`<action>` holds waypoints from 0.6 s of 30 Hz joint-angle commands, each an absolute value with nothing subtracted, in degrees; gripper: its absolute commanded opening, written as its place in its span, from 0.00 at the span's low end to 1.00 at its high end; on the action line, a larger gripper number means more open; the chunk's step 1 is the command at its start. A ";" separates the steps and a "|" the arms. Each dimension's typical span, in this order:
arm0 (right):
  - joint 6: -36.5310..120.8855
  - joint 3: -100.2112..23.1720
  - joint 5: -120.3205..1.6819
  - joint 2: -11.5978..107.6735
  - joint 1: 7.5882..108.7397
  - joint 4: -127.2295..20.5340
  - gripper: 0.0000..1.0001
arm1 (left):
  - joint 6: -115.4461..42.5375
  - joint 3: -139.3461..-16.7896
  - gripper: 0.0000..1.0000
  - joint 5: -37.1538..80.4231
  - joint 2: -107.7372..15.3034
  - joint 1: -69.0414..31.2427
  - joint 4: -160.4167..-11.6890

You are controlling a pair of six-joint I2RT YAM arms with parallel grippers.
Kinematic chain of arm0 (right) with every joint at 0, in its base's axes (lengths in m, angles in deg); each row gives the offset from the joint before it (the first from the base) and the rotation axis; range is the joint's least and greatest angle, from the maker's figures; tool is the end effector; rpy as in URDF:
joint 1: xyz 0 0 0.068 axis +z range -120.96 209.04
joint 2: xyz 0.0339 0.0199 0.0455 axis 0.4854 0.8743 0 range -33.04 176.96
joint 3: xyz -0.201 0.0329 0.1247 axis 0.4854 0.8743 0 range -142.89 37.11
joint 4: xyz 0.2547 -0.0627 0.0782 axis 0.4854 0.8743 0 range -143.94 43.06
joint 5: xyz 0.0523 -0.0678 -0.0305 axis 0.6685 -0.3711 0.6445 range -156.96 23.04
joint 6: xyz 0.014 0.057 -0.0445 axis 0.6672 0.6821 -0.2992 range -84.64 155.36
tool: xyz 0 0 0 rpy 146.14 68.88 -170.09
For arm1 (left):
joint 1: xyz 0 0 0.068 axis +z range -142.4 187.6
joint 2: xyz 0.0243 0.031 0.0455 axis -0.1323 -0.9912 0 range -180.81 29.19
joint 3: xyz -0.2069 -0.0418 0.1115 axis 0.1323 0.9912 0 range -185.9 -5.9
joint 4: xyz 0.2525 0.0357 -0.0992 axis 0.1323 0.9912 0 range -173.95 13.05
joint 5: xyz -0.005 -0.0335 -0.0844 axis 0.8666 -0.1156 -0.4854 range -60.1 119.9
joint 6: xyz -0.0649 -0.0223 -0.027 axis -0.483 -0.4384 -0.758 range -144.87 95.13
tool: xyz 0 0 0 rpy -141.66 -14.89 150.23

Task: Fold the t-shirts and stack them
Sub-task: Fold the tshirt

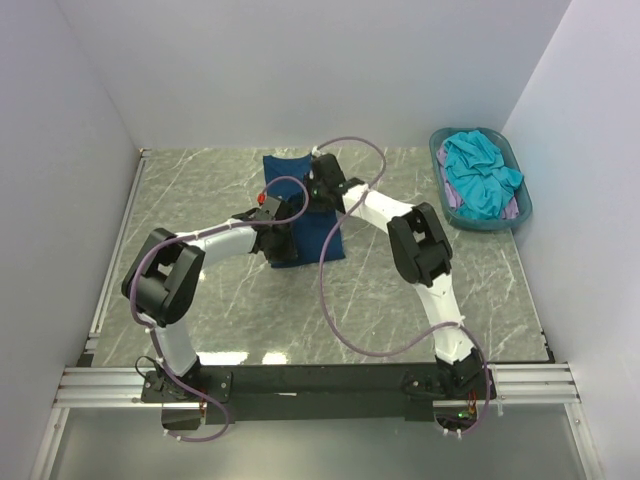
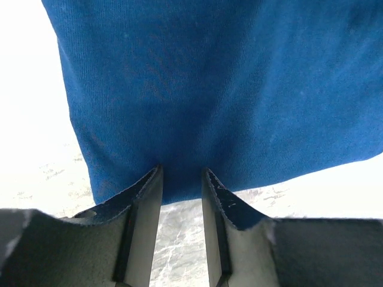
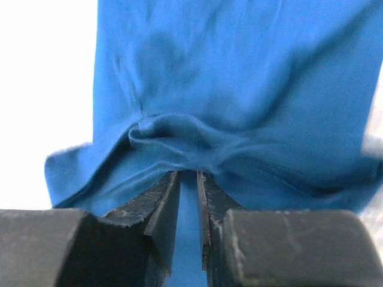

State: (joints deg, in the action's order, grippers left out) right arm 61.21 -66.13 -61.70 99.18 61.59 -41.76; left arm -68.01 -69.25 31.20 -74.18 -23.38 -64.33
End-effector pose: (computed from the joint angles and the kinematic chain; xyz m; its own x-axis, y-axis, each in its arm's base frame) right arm 0.4440 0.2901 0.1213 -0.7582 0.0310 -0.6513 -0.2928 0.8763 0.3826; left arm 0.3244 -0.1931 0.0989 -0.8849 -0.2659 -0.3823 -0.1374 0.9335 -0.3313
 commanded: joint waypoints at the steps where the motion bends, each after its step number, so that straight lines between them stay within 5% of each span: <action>1: 61.29 -77.80 -59.87 104.57 58.57 -38.75 0.25 | -67.06 -68.92 0.39 28.93 -73.73 -23.51 -58.82; 9: 61.56 -77.60 -57.30 98.45 57.07 -37.77 0.36 | -66.53 -64.45 0.40 24.37 -71.01 -23.69 -57.14; 18: 67.17 -44.48 -41.49 75.52 57.16 -43.65 0.43 | -68.29 -60.47 0.50 25.67 -55.73 -24.13 -51.70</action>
State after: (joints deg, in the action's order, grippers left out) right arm 64.53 -50.50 -49.70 82.50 56.70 -39.77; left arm -67.81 -59.31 24.97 -61.35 -23.88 -55.72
